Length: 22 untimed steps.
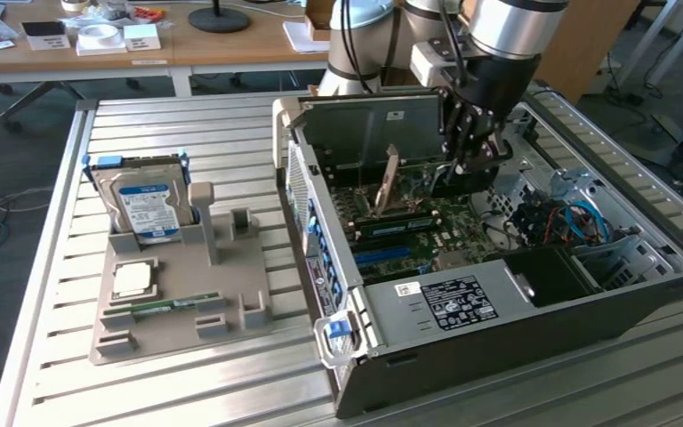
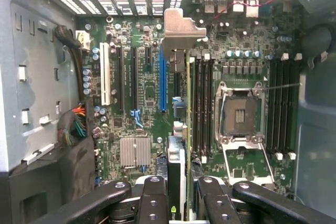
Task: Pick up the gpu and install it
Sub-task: 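Insert the gpu into the slot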
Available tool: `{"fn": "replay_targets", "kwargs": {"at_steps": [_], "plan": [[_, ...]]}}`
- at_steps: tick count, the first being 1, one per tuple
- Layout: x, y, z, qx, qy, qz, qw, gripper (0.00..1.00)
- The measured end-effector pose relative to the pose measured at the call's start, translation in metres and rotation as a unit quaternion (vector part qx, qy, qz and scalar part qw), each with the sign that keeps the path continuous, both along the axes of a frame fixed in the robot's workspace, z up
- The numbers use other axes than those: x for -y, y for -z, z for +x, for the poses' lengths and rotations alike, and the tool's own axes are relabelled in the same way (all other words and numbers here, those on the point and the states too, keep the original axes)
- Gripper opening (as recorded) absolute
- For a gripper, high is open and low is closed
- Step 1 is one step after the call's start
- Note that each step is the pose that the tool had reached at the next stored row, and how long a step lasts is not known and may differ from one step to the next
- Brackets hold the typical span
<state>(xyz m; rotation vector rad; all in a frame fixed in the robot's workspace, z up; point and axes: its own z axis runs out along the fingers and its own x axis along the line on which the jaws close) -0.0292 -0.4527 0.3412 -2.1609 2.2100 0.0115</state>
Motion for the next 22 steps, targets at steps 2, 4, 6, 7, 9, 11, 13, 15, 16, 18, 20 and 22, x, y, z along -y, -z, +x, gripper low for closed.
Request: {"fn": "replay_targets", "kwargs": {"at_steps": [2, 4, 6, 7, 9, 11, 13, 15, 16, 18, 20, 22], "plan": [[0.0024, 0.0009, -0.001, 0.0, -0.002, 0.0, 1.0, 0.27], [0.0036, 0.0022, -0.002, 0.0001, -0.004, 0.0002, 1.0, 0.27], [0.0037, 0.0041, -0.003, 0.0, -0.005, 0.0001, 1.0, 0.27], [0.0037, 0.0055, -0.004, 0.0, -0.005, 0.0001, 1.0, 0.27], [0.0037, 0.0086, -0.005, 0.0, -0.005, 0.0001, 1.0, 0.27], [0.0037, 0.0115, -0.007, 0.0, -0.006, 0.0001, 1.0, 0.27], [0.004, 0.014, -0.009, 0.0, -0.007, 0.0001, 1.0, 0.27], [0.0042, 0.016, -0.012, 0.0, -0.008, 0.0001, 1.0, 0.27], [0.0043, 0.0167, -0.012, 0.0, -0.009, 0.0001, 1.0, 0.27], [0.0044, 0.0182, -0.014, 0.0, -0.009, 0.0001, 1.0, 0.27], [0.0046, 0.0201, -0.016, 0.0, -0.01, 0.0001, 1.0, 0.27], [0.0051, 0.022, -0.018, 0.0, -0.01, 0.0001, 0.9999, 0.27]]}}
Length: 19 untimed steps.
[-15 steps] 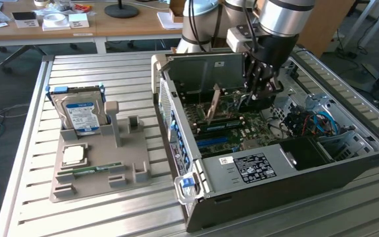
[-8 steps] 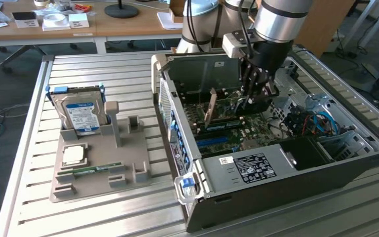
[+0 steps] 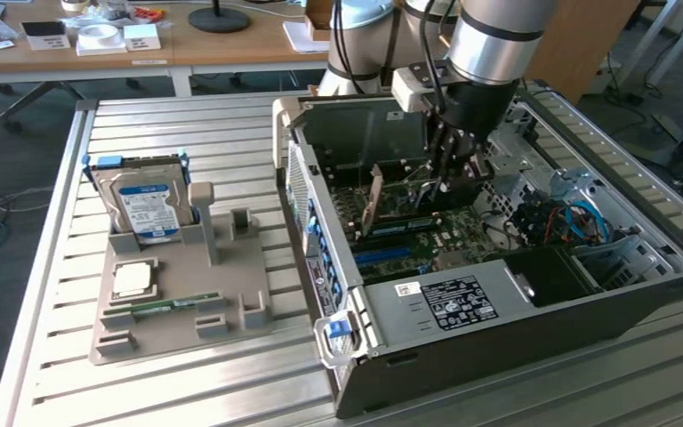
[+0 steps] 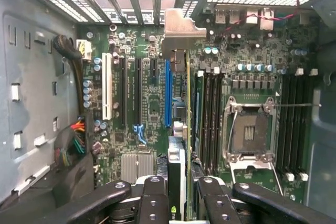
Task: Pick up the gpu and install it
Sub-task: 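Insert the gpu into the slot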
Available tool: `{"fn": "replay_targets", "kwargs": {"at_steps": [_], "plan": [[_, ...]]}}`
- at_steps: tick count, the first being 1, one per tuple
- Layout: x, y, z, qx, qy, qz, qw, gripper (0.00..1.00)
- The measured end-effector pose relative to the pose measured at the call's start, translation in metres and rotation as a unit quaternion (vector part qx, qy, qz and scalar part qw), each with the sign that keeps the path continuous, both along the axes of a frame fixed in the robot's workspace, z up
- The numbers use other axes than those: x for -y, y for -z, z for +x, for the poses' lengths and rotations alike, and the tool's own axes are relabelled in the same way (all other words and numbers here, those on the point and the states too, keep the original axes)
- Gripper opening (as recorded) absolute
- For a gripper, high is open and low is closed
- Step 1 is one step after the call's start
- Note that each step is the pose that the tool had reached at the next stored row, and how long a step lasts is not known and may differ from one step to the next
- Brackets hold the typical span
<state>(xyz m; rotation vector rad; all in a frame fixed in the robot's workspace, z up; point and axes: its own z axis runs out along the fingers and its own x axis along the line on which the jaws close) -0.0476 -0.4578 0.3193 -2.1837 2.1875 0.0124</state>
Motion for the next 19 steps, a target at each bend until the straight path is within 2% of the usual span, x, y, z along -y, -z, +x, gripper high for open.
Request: {"fn": "replay_targets", "kwargs": {"at_steps": [13, 19], "plan": [[0.0009, 0.0195, -0.004, 0.0, 0.0, 0.0, 1.0, 0.27], [0.0009, 0.025, -0.008, 0.0, 0.0, 0.0, 1.0, 0.27]]}}
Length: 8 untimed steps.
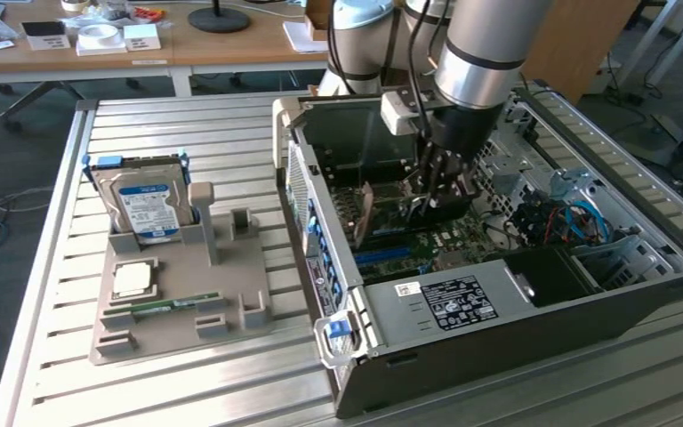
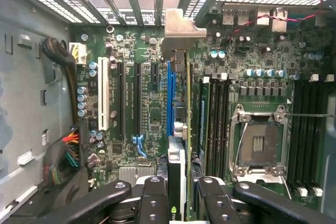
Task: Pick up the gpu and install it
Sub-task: 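Insert the gpu into the slot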
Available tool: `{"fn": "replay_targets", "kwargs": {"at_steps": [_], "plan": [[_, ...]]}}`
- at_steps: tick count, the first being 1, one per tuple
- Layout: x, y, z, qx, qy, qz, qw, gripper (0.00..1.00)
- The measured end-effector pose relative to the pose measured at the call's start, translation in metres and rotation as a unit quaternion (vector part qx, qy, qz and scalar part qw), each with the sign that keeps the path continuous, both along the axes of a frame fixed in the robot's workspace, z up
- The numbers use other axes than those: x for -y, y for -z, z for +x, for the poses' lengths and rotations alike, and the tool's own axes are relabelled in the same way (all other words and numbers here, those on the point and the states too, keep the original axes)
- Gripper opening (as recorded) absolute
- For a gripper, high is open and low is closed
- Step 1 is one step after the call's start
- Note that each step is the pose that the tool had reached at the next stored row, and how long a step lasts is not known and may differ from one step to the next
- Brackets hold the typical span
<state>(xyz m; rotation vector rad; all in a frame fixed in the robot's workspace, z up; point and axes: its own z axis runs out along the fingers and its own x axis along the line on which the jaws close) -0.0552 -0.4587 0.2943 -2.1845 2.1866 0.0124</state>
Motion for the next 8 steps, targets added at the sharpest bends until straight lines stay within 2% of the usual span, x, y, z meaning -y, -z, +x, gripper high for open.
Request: {"fn": "replay_targets", "kwargs": {"at_steps": [8], "plan": [[0.0002, 0.0082, -0.0029, 0.0, 0.0, 0.0, 1.0, 0.27]]}}
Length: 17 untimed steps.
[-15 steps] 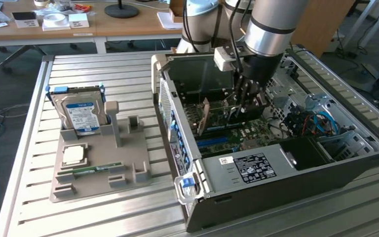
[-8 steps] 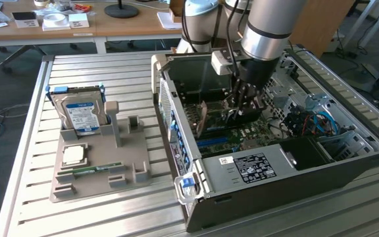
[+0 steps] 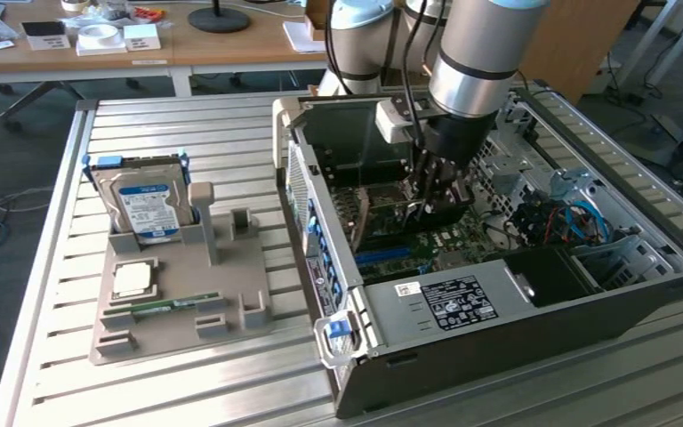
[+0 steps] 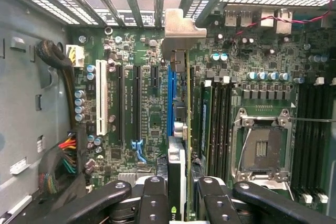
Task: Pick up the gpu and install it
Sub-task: 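Insert the gpu into the slot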
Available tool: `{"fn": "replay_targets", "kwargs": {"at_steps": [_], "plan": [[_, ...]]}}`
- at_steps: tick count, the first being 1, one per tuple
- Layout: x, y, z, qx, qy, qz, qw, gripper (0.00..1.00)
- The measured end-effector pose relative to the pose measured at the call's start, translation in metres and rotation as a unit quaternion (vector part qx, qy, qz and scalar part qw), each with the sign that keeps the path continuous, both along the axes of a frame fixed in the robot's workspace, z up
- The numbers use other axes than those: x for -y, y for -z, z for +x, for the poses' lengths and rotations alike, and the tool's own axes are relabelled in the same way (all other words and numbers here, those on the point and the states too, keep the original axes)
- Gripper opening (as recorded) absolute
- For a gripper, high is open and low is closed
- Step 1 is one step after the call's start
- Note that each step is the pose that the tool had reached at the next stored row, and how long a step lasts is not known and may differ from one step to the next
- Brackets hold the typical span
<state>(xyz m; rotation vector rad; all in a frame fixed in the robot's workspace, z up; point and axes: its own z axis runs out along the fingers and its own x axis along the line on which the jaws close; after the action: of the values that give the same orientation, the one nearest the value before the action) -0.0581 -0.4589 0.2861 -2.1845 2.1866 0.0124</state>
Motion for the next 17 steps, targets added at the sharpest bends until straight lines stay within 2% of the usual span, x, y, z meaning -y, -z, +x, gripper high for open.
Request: {"fn": "replay_targets", "kwargs": {"at_steps": [7, 17], "plan": [[0.0016, 0.0016, -0.0024, 0.0, 0.0, 0.0001, 1.0, 0.27], [0.0016, 0.0023, -0.0078, 0.0, 0.0, 0.0, 1.0, 0.27]]}}
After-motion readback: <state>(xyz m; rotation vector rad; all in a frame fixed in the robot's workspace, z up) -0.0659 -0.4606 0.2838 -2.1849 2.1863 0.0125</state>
